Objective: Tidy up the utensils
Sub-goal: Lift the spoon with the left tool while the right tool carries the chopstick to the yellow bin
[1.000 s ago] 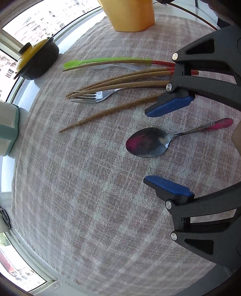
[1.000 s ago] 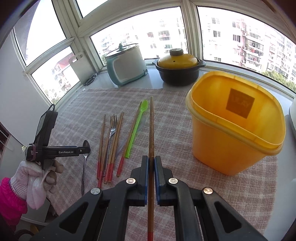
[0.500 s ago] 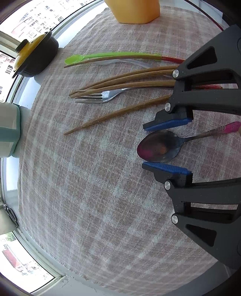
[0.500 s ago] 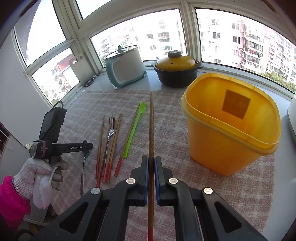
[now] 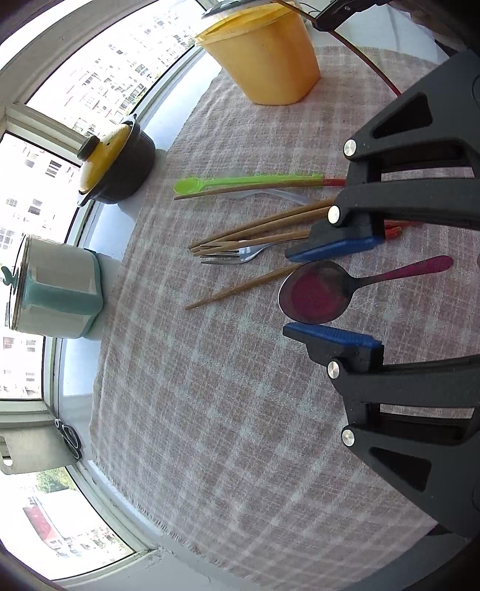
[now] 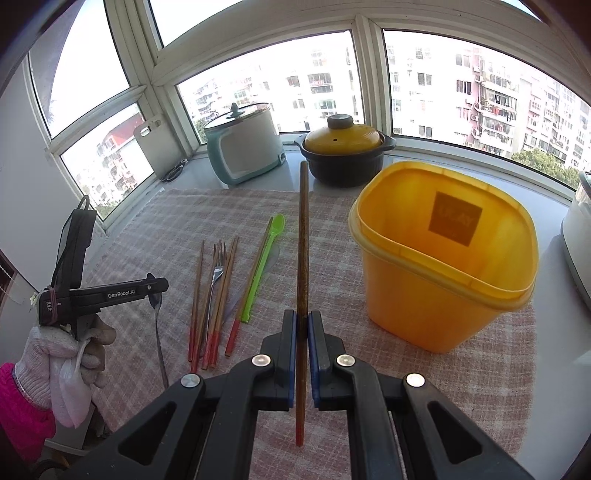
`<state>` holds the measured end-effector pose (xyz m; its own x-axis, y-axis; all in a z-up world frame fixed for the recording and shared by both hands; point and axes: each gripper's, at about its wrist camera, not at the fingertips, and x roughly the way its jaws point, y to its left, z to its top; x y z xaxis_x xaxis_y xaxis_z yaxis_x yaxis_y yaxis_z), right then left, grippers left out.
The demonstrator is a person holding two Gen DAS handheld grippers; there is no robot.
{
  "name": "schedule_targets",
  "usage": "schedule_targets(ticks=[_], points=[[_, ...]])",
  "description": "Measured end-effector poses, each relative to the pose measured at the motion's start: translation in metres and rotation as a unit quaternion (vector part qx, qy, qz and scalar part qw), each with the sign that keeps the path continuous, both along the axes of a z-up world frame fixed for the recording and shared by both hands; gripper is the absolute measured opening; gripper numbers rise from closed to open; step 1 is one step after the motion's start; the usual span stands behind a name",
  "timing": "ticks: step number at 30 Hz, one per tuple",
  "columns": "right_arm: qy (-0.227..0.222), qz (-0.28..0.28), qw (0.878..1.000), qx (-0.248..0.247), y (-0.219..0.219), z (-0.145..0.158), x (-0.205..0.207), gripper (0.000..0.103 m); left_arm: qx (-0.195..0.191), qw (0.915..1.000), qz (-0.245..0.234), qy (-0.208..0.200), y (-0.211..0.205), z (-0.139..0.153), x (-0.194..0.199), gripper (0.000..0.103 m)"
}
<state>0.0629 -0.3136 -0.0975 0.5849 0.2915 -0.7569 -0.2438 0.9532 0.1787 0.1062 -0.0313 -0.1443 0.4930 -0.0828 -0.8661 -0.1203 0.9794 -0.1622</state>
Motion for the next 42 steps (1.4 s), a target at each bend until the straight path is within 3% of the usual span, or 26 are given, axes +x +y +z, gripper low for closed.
schedule_targets(ticks=[9,13,25,42], points=[[-0.007,-0.009,1.000,-0.006,0.002,0.003,-0.003,0.004,-0.012,0.9978,-0.030,-0.058,-0.012,0.041,-0.021,0.033],[-0.013,-0.014,1.000,-0.008,0.004,0.007,-0.005,0.004,0.002,0.9958,-0.047,-0.079,-0.017,0.053,-0.024,0.033],[-0.033,-0.020,0.999,-0.010,0.007,0.022,-0.008,0.004,-0.006,0.9909,-0.075,-0.112,-0.023,0.082,-0.025,0.033],[-0.094,-0.056,0.994,0.004,-0.028,0.080,-0.012,0.004,-0.063,0.9718,-0.137,-0.181,-0.077,0.148,-0.007,0.033]])
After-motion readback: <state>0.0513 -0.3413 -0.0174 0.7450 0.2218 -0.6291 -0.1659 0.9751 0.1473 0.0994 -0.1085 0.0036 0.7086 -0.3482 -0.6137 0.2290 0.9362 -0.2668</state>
